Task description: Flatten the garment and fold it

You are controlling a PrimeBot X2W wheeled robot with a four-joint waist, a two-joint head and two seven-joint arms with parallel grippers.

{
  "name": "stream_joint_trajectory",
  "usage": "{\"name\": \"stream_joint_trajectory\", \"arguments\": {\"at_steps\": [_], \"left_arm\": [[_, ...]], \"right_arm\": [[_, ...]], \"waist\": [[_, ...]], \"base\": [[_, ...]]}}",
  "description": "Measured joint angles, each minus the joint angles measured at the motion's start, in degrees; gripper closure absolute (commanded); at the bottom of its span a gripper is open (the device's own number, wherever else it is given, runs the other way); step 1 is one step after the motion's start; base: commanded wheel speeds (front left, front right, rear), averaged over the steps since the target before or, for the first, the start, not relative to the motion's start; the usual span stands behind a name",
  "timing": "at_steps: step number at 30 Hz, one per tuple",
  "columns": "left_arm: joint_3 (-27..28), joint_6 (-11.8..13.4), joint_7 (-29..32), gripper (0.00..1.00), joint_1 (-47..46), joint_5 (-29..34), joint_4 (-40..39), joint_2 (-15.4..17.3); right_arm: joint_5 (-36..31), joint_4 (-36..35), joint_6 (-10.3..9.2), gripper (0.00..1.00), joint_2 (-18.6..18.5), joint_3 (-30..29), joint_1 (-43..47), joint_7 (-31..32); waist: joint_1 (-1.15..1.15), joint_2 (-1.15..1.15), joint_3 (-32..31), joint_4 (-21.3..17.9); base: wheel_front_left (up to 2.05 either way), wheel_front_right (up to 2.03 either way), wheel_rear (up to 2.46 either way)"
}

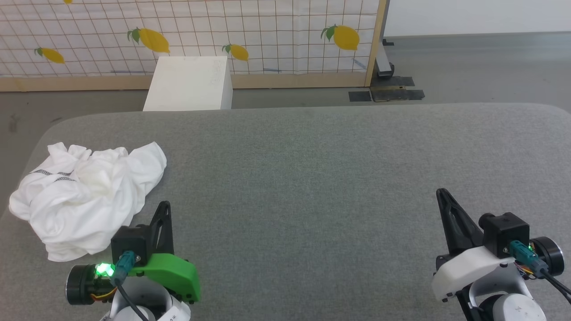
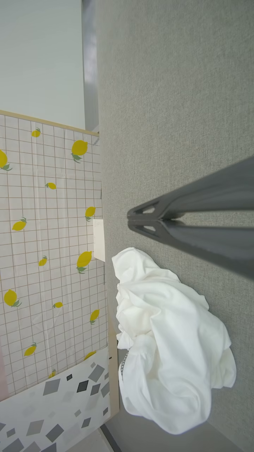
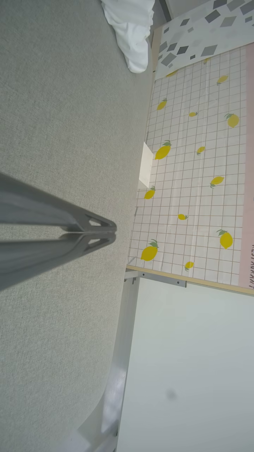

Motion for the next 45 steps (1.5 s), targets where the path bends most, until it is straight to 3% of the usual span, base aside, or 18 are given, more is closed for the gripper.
{"name": "stream_joint_trajectory", "arguments": {"at_steps": [2, 3, 4, 5, 6, 28, 45], "left_arm": [[0.0, 0.0, 0.0, 1.0, 0.0, 0.0, 0.0, 0.0], [0.0, 0.0, 0.0, 0.0, 0.0, 0.0, 0.0, 0.0], [0.0, 0.0, 0.0, 0.0, 0.0, -0.1, 0.0, 0.0], [-0.1, 0.0, 0.0, 1.0, 0.0, -0.2, 0.0, 0.0], [-0.1, 0.0, 0.0, 0.0, 0.0, -0.3, 0.0, 0.0], [-1.5, 0.9, -2.1, 0.0, 0.0, -2.3, 1.6, 0.0], [-1.4, 2.4, -4.7, 0.0, 0.0, -4.7, 2.2, 0.0]], "right_arm": [[0.0, 0.0, 0.0, 1.0, 0.0, 0.0, 0.0, 0.0], [0.0, 0.0, 0.0, 0.0, 0.0, 0.0, 0.0, 0.0], [0.0, 0.0, 0.0, 0.0, 0.0, 0.0, 0.0, 0.0], [0.0, 0.0, 0.0, 1.0, 0.0, 0.0, 0.0, 0.0], [0.0, 0.0, 0.0, 0.0, 0.0, 0.0, 0.0, 0.0], [2.7, 1.5, 0.0, 0.0, 0.0, -1.5, 0.2, -2.1], [4.4, 3.2, 0.0, 0.0, 0.0, -2.2, 1.2, -4.6]], "waist": [[0.0, 0.0, 0.0, 0.0], [0.0, 0.0, 0.0, 0.0], [0.0, 0.0, 0.0, 0.0], [0.0, 0.0, 0.0, 0.0], [0.0, 0.0, 0.0, 0.0], [0.0, 0.0, 0.1, 1.4], [0.0, 0.0, 0.5, 8.5]], "base": [[0.0, 0.0, 0.0], [0.0, 0.0, 0.0], [0.0, 0.0, 0.0], [0.0, 0.0, 0.0], [0.0, 0.0, 0.0], [0.0, 0.0, 0.0], [0.0, 0.0, 0.0]]}}
